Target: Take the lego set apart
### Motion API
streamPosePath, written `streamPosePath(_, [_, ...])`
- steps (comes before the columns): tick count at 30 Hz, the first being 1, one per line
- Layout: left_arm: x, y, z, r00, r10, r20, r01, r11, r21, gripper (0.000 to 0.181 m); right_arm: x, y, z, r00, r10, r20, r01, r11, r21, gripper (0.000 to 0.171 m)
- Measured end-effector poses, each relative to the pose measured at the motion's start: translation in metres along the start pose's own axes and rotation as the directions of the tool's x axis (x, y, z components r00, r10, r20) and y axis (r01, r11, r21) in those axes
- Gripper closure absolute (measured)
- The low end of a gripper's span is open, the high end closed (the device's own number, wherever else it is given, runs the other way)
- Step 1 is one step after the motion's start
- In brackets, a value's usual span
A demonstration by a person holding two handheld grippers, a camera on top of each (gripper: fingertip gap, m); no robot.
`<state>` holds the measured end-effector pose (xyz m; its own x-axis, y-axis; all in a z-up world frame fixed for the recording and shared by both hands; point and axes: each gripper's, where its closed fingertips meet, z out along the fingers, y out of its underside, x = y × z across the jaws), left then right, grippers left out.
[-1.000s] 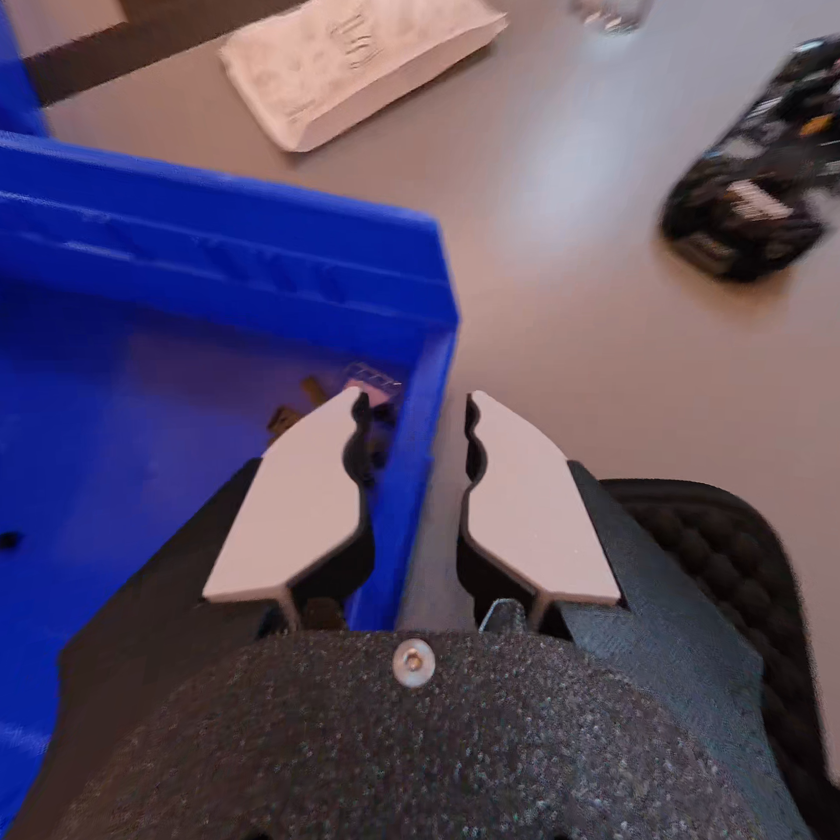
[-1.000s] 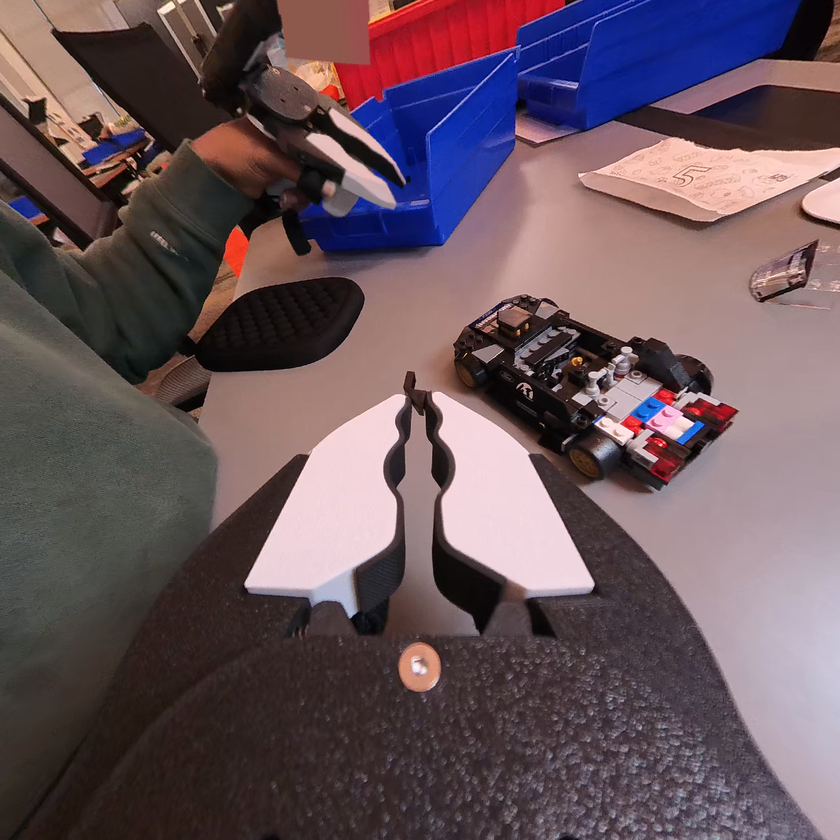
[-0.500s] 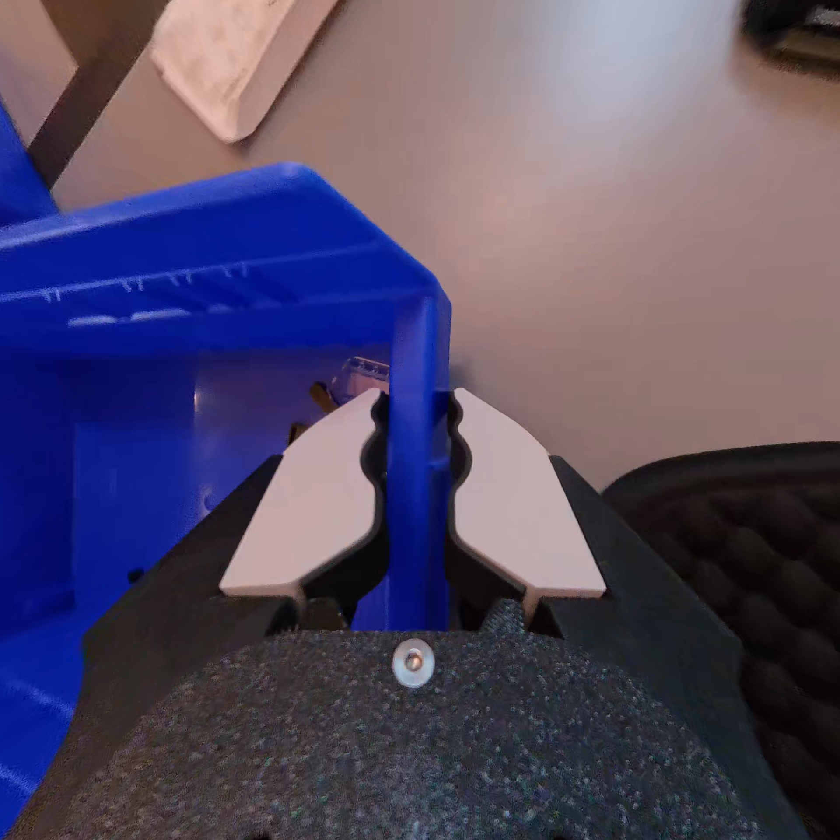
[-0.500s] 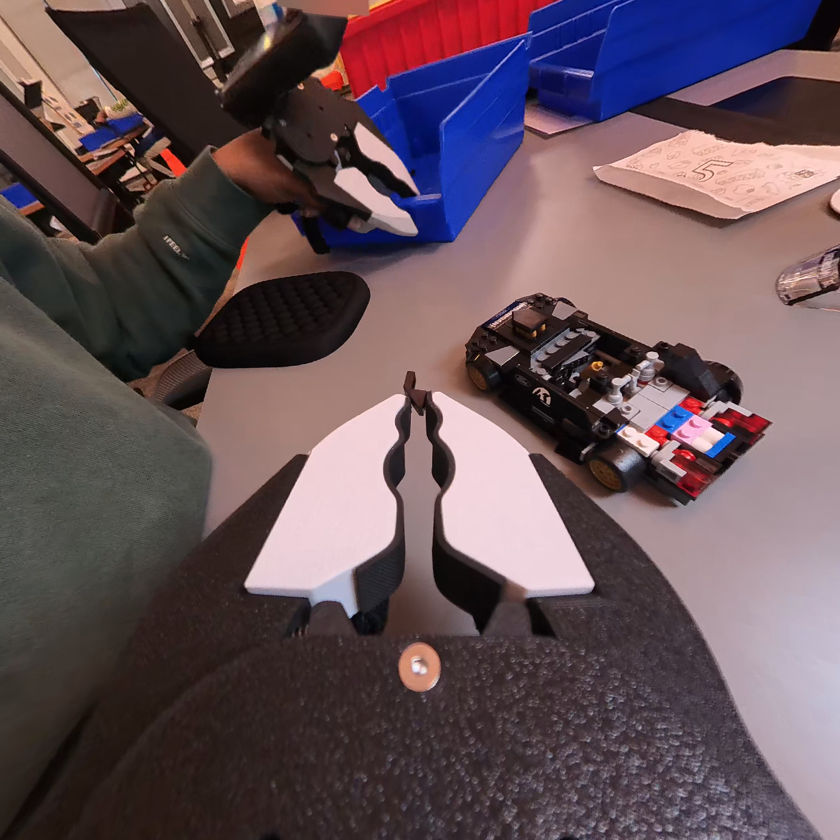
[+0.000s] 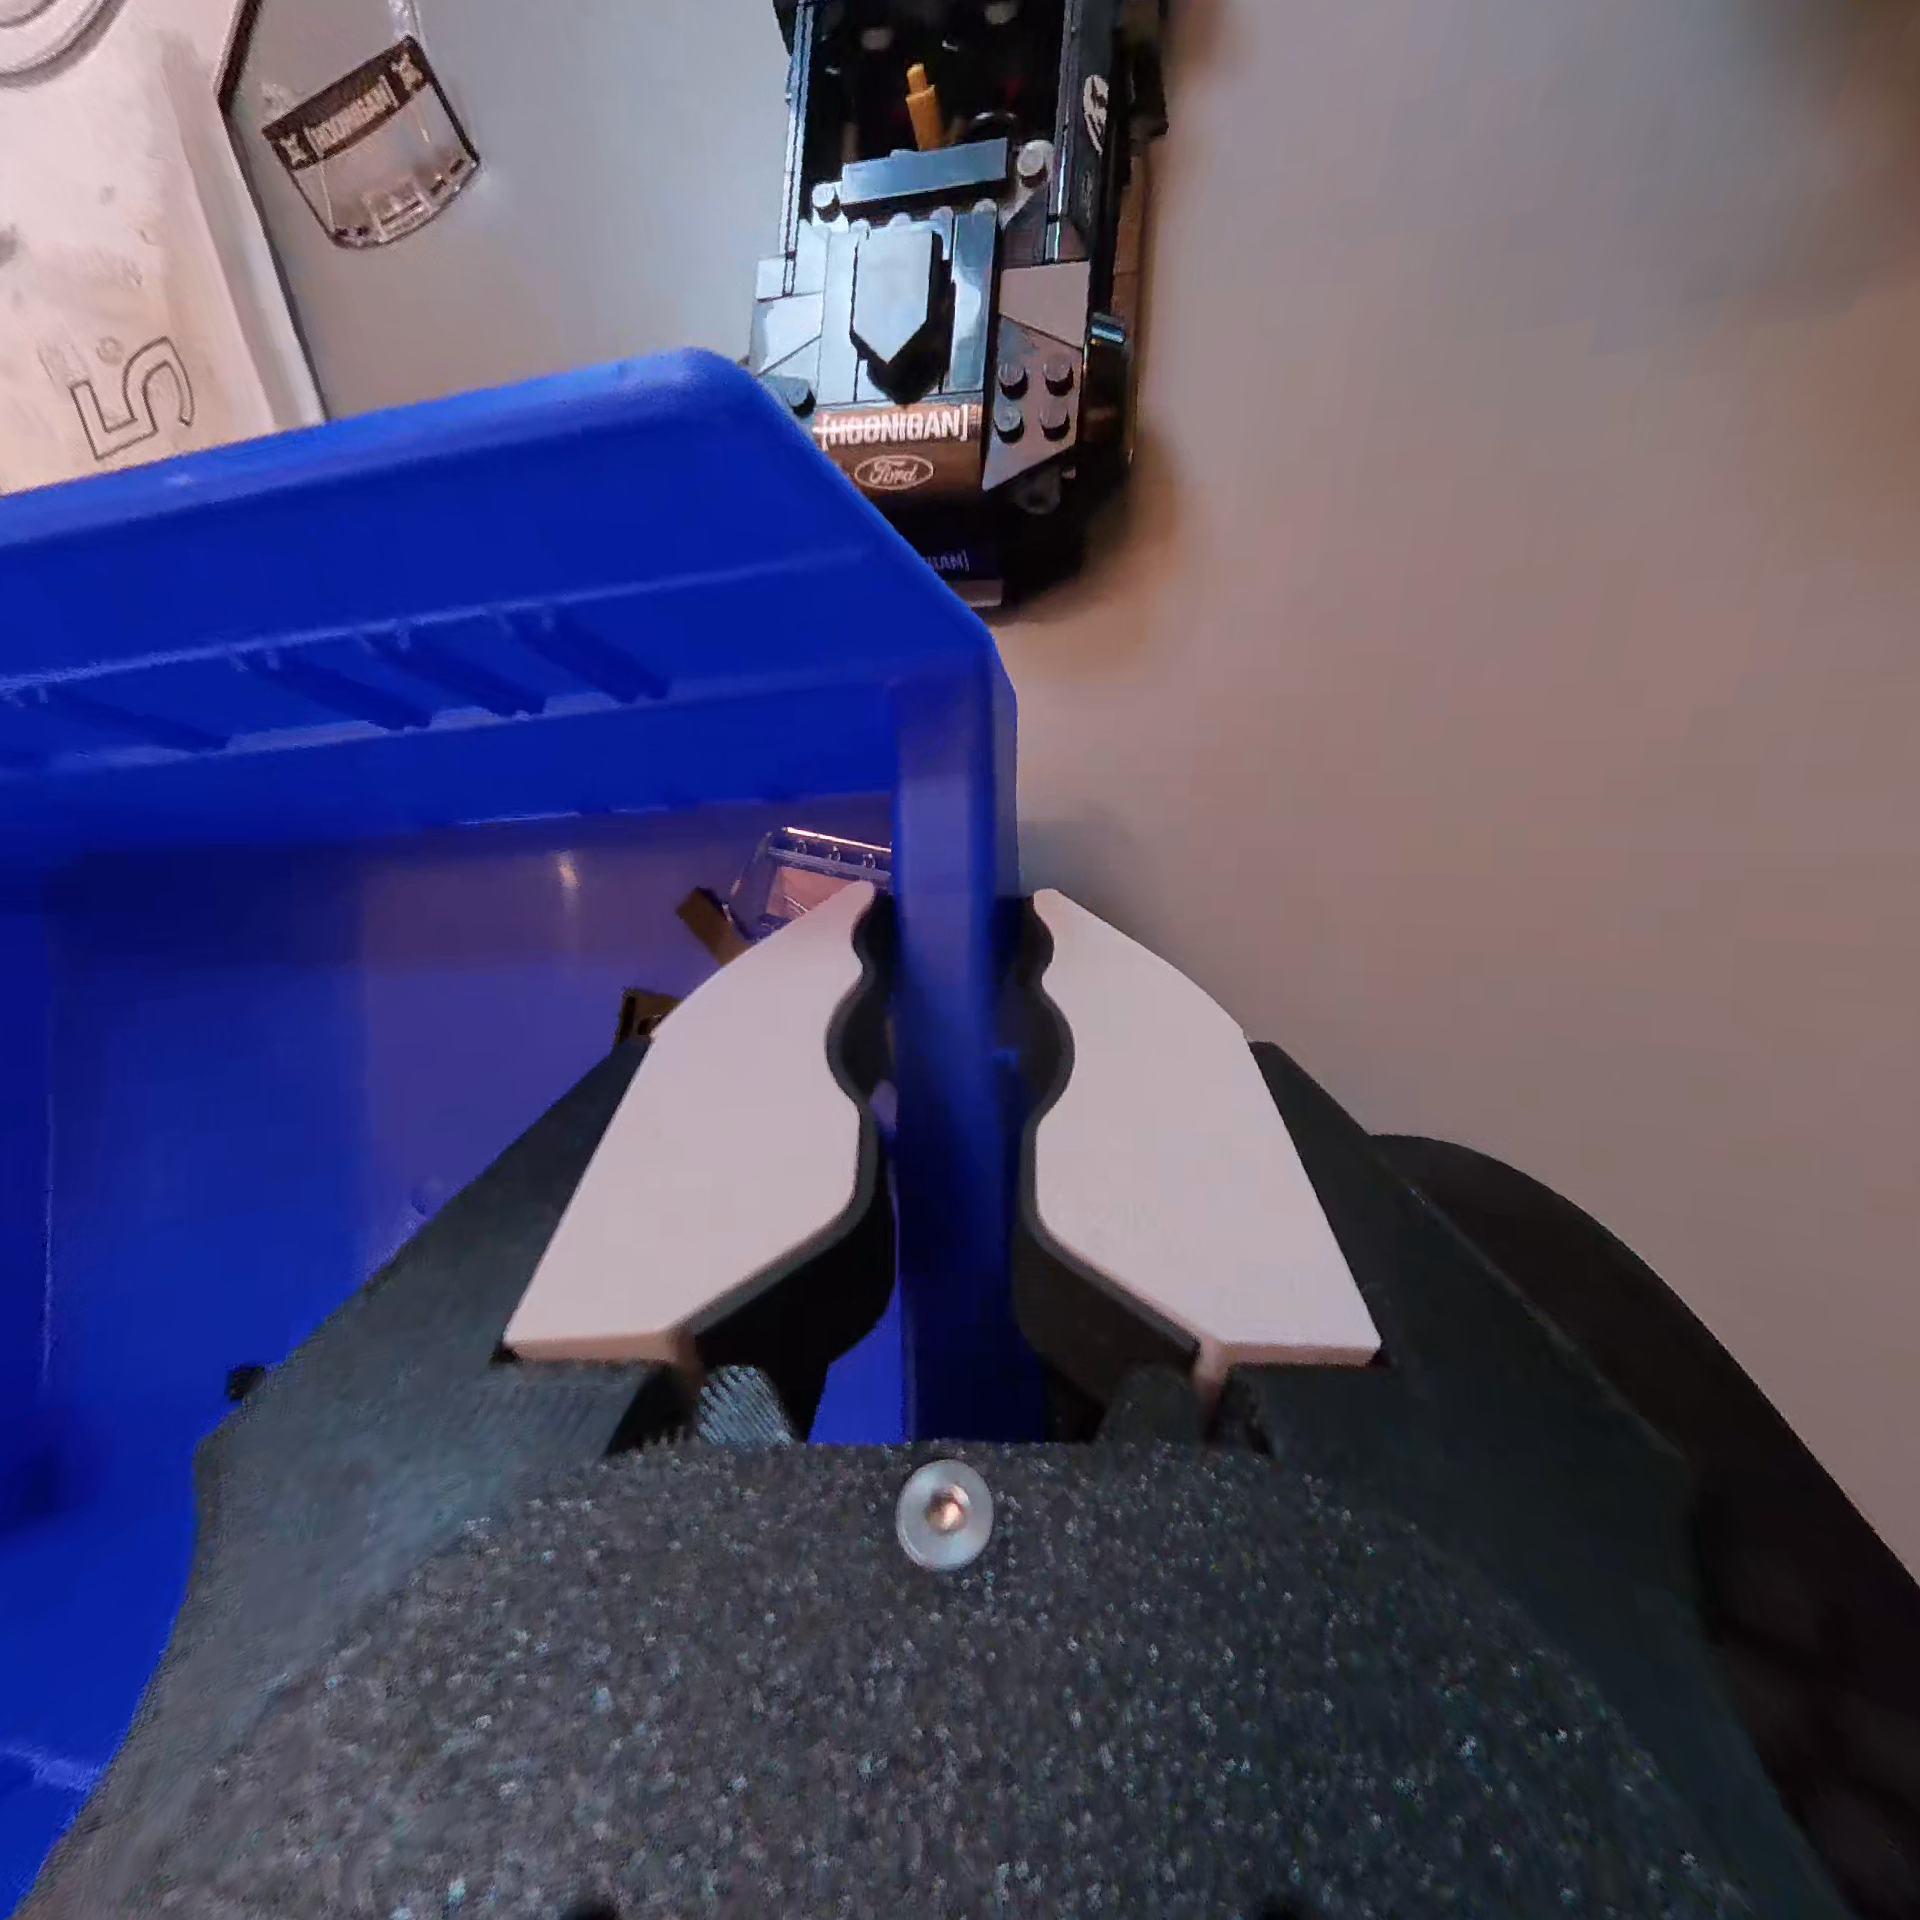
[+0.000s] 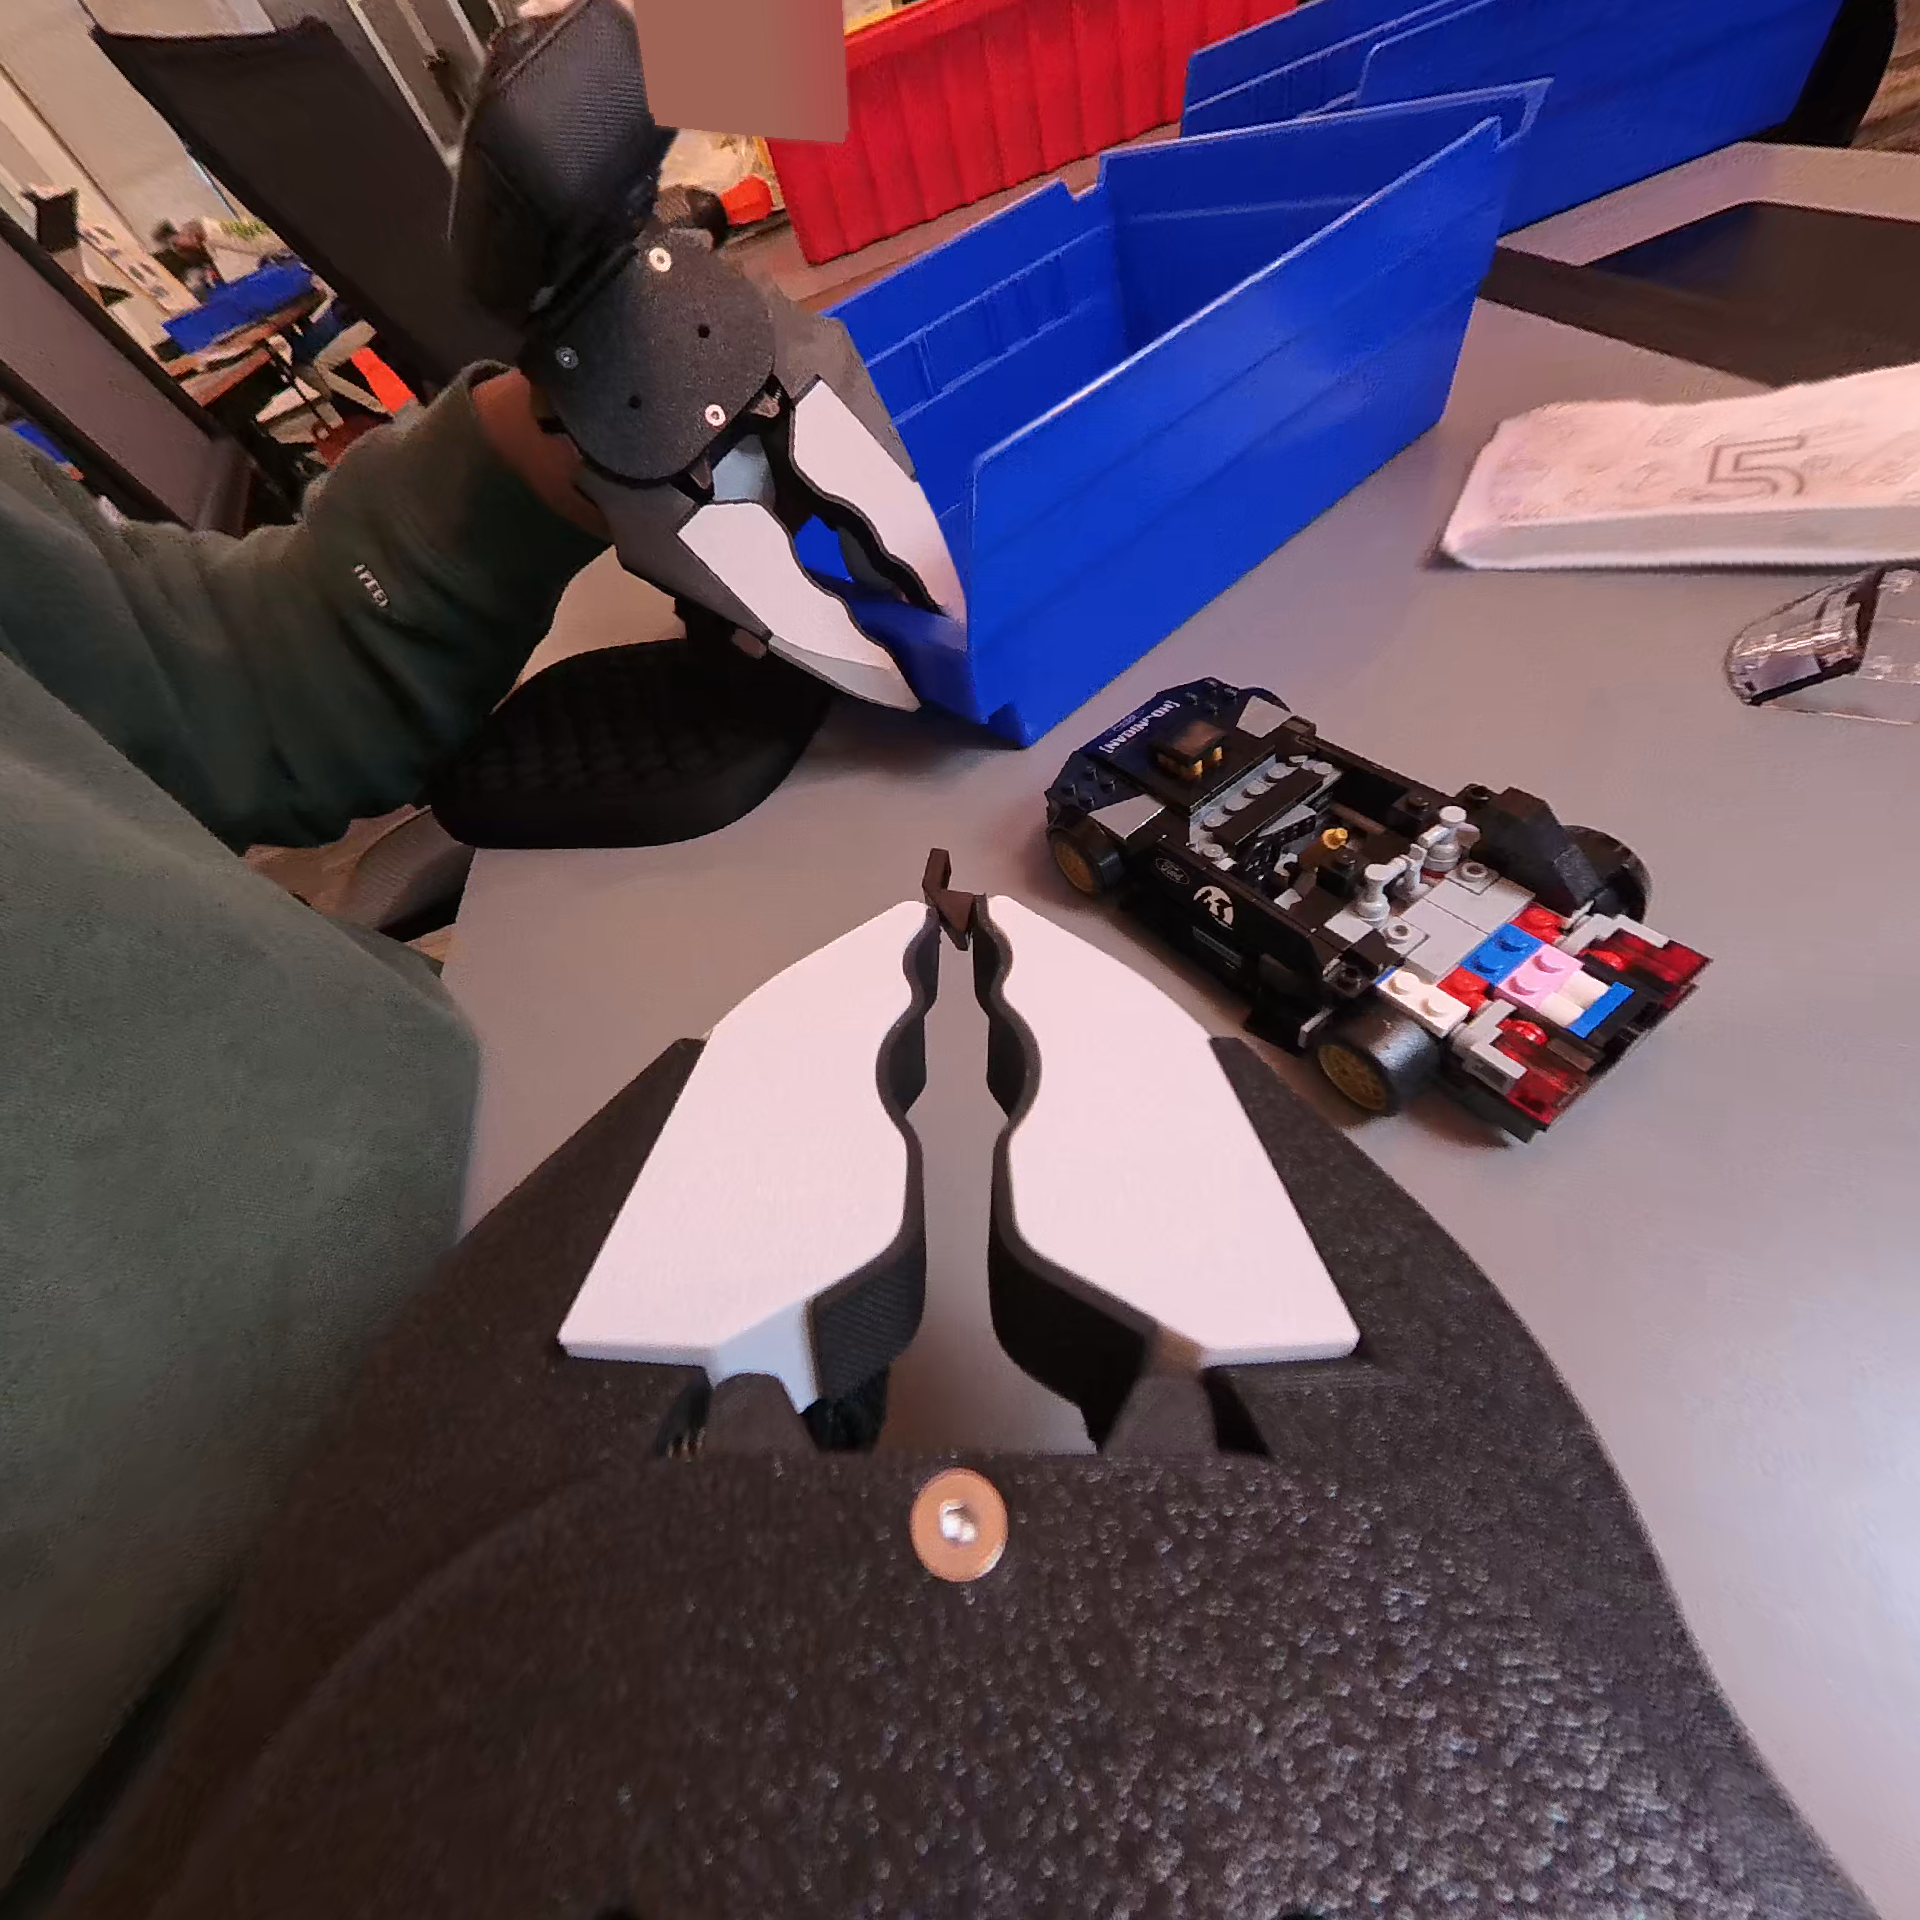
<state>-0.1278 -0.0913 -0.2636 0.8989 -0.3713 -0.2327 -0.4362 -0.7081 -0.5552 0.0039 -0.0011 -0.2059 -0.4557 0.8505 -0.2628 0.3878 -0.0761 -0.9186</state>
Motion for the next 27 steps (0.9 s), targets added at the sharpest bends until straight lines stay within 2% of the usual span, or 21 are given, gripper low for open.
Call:
streamPosePath(6, [-0.006,0.001,0.0,0.998,0.064,0.004,-0.064,0.998,0.016,0.158,0.001,-0.003,-0.003,1.0,0.006,0.001,-0.006,1.0,0.016,0.165])
streamPosePath(8, [-0.014,-0.001,-0.008,0.998,0.039,0.055,-0.041,0.999,0.036,0.15,0.0,-0.005,-0.003,1.0,0.01,0.005,-0.01,1.0,0.027,0.165])
streamPosePath(10, [-0.016,-0.031,-0.035,0.996,-0.038,0.085,0.019,0.976,0.218,0.149,-0.002,-0.01,-0.005,1.0,0.001,0.012,-0.002,0.998,0.059,0.165])
streamPosePath(12, [0.004,-0.076,-0.065,0.998,-0.068,0.005,0.059,0.89,0.453,0.149,-0.007,-0.017,-0.006,0.999,-0.004,0.039,0.001,0.995,0.099,0.165])
streamPosePath(13, [0.018,-0.094,-0.073,0.998,-0.053,-0.041,0.067,0.846,0.529,0.147,-0.012,-0.021,-0.006,0.998,0.002,0.068,-0.01,0.993,0.118,0.165])
streamPosePath(16, [0.057,-0.126,-0.063,0.994,0.043,-0.105,0.031,0.789,0.613,0.143,-0.026,-0.028,-0.004,0.987,0.033,0.157,-0.057,0.987,0.154,0.165])
streamPosePath(17, [0.065,-0.133,-0.058,0.99,0.053,-0.127,0.039,0.775,0.63,0.146,-0.03,-0.027,-0.003,0.985,0.025,0.172,-0.052,0.987,0.155,0.165])
streamPosePath(19, [0.083,-0.144,-0.049,0.954,0.022,-0.3,0.175,0.771,0.612,0.15,-0.038,-0.025,-0.001,0.985,-0.022,0.173,-0.004,0.988,0.152,0.165])
streamPosePath(21, [0.091,-0.149,-0.045,0.918,0.004,-0.397,0.249,0.771,0.586,0.151,-0.047,-0.024,0.0,0.981,-0.084,0.175,0.059,0.988,0.143,0.165])
streamPosePath(23, [0.097,-0.151,-0.044,0.903,0.011,-0.43,0.267,0.769,0.581,0.159,-0.054,-0.023,0.001,0.975,-0.129,0.18,0.106,0.985,0.134,0.165])
streamPosePath(25, [0.104,-0.146,-0.041,0.905,0.05,-0.423,0.22,0.796,0.564,0.177,-0.058,-0.022,0.002,0.972,-0.149,0.184,0.125,0.983,0.134,0.165])
streamPosePath(27, [0.101,-0.145,-0.047,0.923,0.054,-0.38,0.191,0.795,0.576,0.177,-0.055,-0.022,0.001,0.975,-0.157,0.16,0.137,0.982,0.128,0.166])
